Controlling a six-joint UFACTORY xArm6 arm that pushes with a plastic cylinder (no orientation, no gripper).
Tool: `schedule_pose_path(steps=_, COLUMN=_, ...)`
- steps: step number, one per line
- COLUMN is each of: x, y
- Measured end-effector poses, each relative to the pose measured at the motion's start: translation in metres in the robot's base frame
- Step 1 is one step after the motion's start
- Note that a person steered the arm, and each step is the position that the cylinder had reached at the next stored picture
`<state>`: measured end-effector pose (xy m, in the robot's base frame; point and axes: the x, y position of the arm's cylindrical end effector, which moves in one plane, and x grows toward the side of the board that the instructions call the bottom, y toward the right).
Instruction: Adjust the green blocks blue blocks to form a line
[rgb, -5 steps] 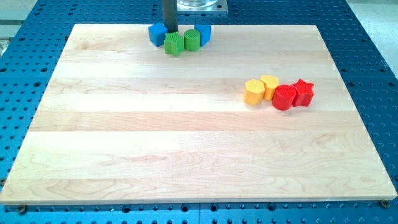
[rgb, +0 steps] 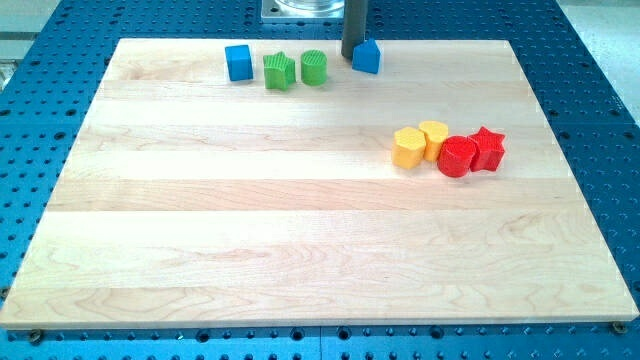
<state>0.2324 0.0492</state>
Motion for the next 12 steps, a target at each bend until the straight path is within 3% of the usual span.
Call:
schedule_pose_path(steps=1, x=0.003, y=0.003)
schedule_pose_path(steps=2, x=-0.032, y=-0.019)
schedule_pose_path(steps=3, x=-0.033, y=-0.082)
schedule_pose_path(steps=5, x=0.012, y=-0.146)
schedule_pose_path(steps=6, x=-0.034, y=-0.163)
schedule_pose_path(steps=7, x=0.019, y=-0.205)
schedule_pose_path(steps=8, x=0.017, y=-0.194)
schedule_pose_path(steps=9, x=-0.017, y=-0.163)
schedule_pose_path(steps=11, x=-0.010, y=-0.045)
schedule_pose_path(steps=12, x=0.001, y=-0.045)
